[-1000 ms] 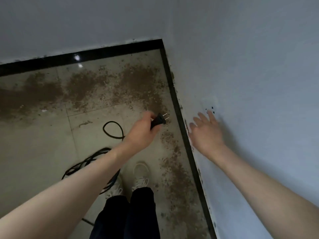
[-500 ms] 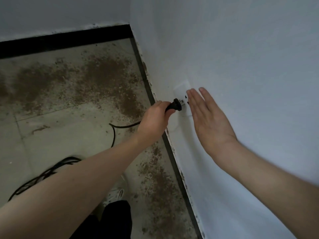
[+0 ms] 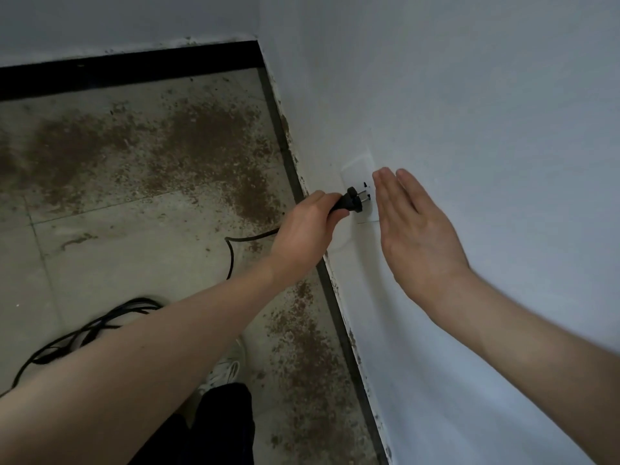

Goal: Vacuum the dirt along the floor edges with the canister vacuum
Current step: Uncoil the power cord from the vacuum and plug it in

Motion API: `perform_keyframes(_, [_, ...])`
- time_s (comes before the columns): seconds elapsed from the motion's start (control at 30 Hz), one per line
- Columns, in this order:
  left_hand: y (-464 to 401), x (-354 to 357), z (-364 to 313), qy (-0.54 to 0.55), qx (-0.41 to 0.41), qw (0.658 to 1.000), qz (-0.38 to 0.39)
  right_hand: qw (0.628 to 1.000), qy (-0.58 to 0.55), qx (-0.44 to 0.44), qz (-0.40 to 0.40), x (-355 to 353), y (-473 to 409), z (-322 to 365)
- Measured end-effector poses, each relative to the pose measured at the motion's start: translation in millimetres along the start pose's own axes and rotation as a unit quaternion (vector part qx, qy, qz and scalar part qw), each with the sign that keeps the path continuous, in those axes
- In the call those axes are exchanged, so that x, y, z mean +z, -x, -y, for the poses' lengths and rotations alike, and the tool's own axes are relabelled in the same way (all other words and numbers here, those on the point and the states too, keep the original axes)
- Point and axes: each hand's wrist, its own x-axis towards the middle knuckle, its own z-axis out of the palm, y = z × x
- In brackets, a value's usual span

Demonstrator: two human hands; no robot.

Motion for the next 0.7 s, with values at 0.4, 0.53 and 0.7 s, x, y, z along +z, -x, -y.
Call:
perform_keyframes(0.4, [7.7,8.9,-5.5,-0.067,-0.004,0.998,-0.016,0.998,0.041,0.053,0.007,-26.6,5.7,-58.6])
perform_keyframes(0.53, [4.1,3.3,-2.5,-0.125,0.036,0.991,-0.041,0.997,0.056,0.045,-0.003,-25.0,4.7,-59.3])
perform_keyframes(0.7, [2.6,-4.3,-8.2,-0.123,0.061,0.989,-0.051,0.998,0.051,0.044,-0.011,-22.6,3.7,-59.2])
